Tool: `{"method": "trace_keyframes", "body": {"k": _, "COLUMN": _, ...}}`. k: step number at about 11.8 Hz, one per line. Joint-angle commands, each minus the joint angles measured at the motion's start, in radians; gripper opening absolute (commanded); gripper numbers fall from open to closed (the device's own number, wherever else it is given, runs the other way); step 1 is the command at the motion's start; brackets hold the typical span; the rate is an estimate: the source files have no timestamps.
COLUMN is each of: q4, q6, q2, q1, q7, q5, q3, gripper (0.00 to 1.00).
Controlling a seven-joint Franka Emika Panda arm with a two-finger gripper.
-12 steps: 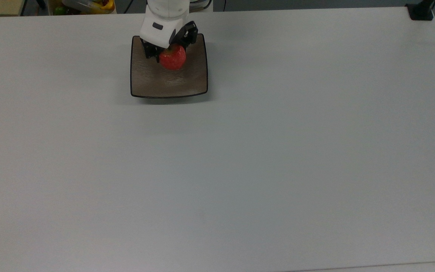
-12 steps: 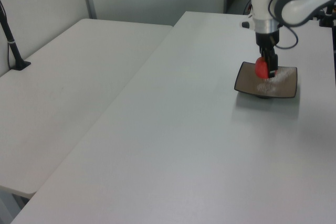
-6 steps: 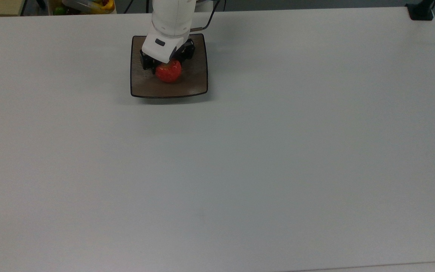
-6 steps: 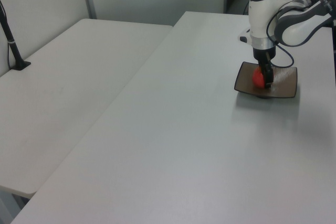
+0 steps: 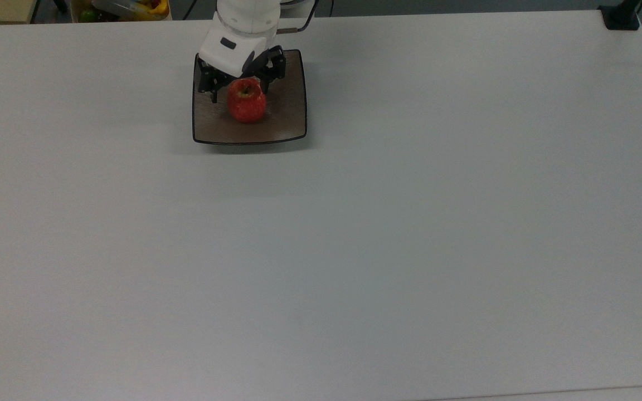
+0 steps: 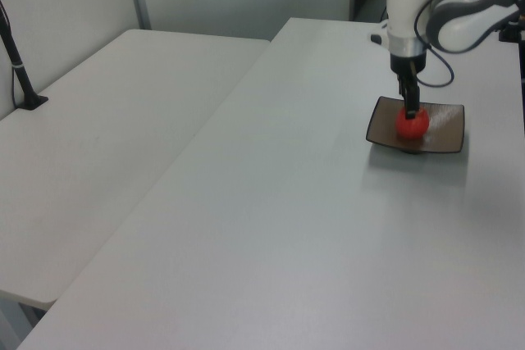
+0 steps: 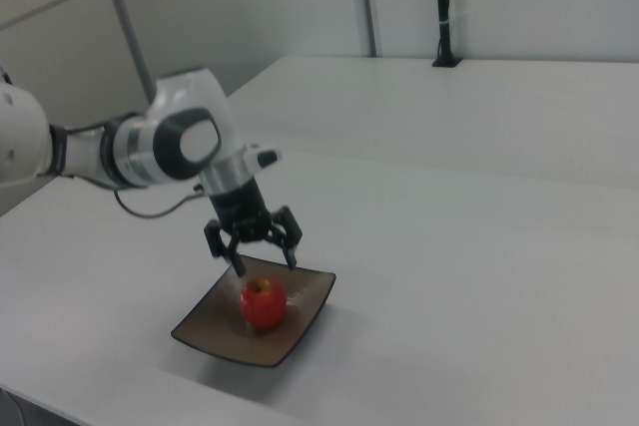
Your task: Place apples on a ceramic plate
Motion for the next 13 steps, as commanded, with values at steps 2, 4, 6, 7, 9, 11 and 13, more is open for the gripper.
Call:
{"method": "trace_keyframes", "body": {"k": 2, "q4": 0.237, "q6": -0.219, "q2": -0.034, "q1": 0.018, "q7": 0.020, "q5": 0.087, "q3": 0.014, "gripper": 1.00}}
{"method": "trace_keyframes", "body": {"k": 4, "q4": 0.361, "q6": -0.331, "q2": -0.053, "q1": 0.019, "q7": 0.069, "q5": 0.152, "q3": 0.020, "gripper": 1.00}}
{"method": "trace_keyframes", "body": {"k": 6, "q4": 0.486, "q6": -0.469, "q2": -0.057, "q1": 0.021, "q7": 0.164, "q5": 0.191, "q3": 0.021, "gripper": 1.00}}
{"method": "trace_keyframes", "body": {"k": 7, "q4": 0.526, "q6": -0.512, "q2": -0.058, "q1": 0.021, "q7": 0.201, "q5": 0.228, "q3": 0.021, "gripper": 1.00}}
{"method": "trace_keyframes", "body": {"k": 9, "q4": 0.537, "q6": -0.535, "q2": -0.081, "q1": 0.019, "q7": 0.265, "q5": 0.287, "q3": 0.021, "gripper": 1.00}}
{"method": "trace_keyframes", "body": {"k": 11, "q4": 0.531, "q6": -0.516, "q2": -0.080, "q1": 0.019, "q7": 0.261, "q5": 0.355, "q3": 0.007, "gripper": 1.00}}
{"method": "trace_keyframes", "body": {"k": 13, "q4": 0.510, "q6": -0.439, "q2": -0.072, "q1": 0.021, "q7": 0.247, "q5": 0.353, "q3": 0.006, "gripper": 1.00}}
